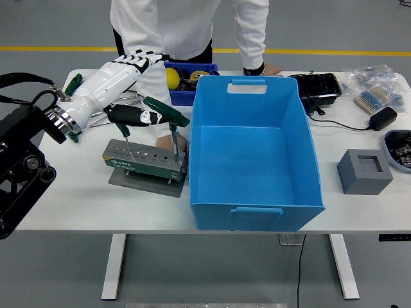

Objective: Lift tool from toolbox,place it in box,lift tool from toolbox,place it in box

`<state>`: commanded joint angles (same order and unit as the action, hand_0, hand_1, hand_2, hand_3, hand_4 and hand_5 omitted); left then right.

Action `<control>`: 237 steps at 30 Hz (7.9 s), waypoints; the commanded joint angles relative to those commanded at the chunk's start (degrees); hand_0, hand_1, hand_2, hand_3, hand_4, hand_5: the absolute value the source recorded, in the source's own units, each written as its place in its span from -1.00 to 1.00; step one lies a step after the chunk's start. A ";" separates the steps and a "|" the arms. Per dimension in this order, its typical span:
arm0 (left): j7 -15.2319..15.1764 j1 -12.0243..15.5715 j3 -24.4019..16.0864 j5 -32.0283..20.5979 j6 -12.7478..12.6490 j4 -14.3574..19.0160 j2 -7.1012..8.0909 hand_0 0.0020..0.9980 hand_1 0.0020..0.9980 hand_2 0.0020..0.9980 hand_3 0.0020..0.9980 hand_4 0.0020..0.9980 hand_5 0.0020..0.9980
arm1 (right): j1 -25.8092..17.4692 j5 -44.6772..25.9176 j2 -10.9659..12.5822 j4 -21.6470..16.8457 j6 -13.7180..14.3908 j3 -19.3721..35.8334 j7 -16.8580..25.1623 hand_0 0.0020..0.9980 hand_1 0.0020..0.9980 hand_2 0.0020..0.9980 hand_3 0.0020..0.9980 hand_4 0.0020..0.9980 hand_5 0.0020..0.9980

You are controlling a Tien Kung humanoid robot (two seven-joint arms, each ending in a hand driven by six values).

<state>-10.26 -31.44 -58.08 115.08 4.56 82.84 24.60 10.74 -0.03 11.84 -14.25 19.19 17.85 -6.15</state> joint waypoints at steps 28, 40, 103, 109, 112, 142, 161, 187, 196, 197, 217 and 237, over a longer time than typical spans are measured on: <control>-6.18 -15.47 16.48 2.47 -2.42 -21.62 -4.09 0.53 0.37 0.39 0.41 1.00 -0.01 | 0.52 1.21 0.15 -0.17 0.19 0.73 -0.49 0.36 0.30 0.42 0.11 0.58 0.44; -5.30 -16.82 19.24 3.29 -3.05 -26.73 -5.61 0.03 0.00 0.10 0.25 1.00 -0.03 | 0.29 2.24 0.12 -0.24 0.21 1.24 -0.80 0.36 0.30 0.42 0.11 0.58 0.44; -5.38 -17.72 20.04 -5.74 -6.88 -28.66 -4.67 -0.78 -1.00 -1.00 -0.97 0.46 0.38 | 0.57 1.26 0.20 -0.17 0.17 0.71 -0.44 0.37 0.30 0.42 0.11 0.58 0.44; -4.41 -18.00 18.91 -4.04 -6.01 -26.53 -3.88 -0.78 -1.00 -1.00 -0.97 0.42 0.33 | 0.50 1.35 0.17 -0.15 0.16 0.76 -0.48 0.37 0.30 0.42 0.11 0.58 0.44; -3.96 -18.26 18.54 -3.63 -5.56 -25.15 -3.34 -0.78 -1.00 -1.00 -0.97 0.42 0.33 | 0.46 1.39 0.19 -0.15 0.13 0.75 -0.49 0.37 0.30 0.42 0.11 0.58 0.44; -2.27 -23.56 13.96 -6.51 -3.64 -9.06 -1.49 -0.78 -1.00 -1.00 -0.98 0.36 0.26 | -0.38 2.06 0.00 -0.14 0.24 1.29 -0.68 0.37 0.30 0.42 0.11 0.58 0.44; -1.36 -24.44 24.32 -9.27 -7.07 -7.56 -9.17 -0.78 -1.00 -1.00 -0.97 0.37 0.25 | 0.55 1.70 0.27 -0.22 0.23 0.93 -0.55 0.37 0.30 0.42 0.11 0.58 0.44; -7.24 -25.26 29.99 -13.57 -8.19 -16.34 -13.82 0.55 0.67 1.00 0.81 1.00 0.29 | 1.14 2.52 0.71 -0.26 0.19 1.30 -0.67 0.37 0.30 0.42 0.11 0.58 0.44; -5.99 -24.71 27.35 -10.90 -7.34 -15.81 -11.77 0.57 0.65 0.98 0.78 1.00 0.28 | 1.15 1.64 0.77 -0.24 0.21 0.87 -0.36 0.37 0.30 0.42 0.11 0.58 0.44; -5.62 -24.63 27.07 -10.11 -6.81 -15.80 -11.30 0.57 0.65 0.98 0.78 1.00 0.28 | 1.12 1.49 0.77 -0.23 0.21 0.80 -0.32 0.37 0.30 0.42 0.11 0.58 0.44; 3.61 -19.96 27.78 -2.52 6.87 -21.18 2.07 0.47 0.29 0.27 0.24 0.89 0.73 | 0.11 1.66 0.39 -0.04 0.30 1.18 -0.39 0.37 0.30 0.42 0.11 0.58 0.44; 10.00 -20.20 29.30 -0.54 14.08 -19.10 3.56 0.48 0.18 0.02 0.06 0.88 0.82 | 0.11 0.83 0.31 -0.11 0.21 0.68 -0.31 0.37 0.31 0.42 0.11 0.58 0.44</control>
<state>-0.26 -51.64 -28.78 114.54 18.64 63.74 28.16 10.85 0.80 12.15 -14.36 19.40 18.53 -6.46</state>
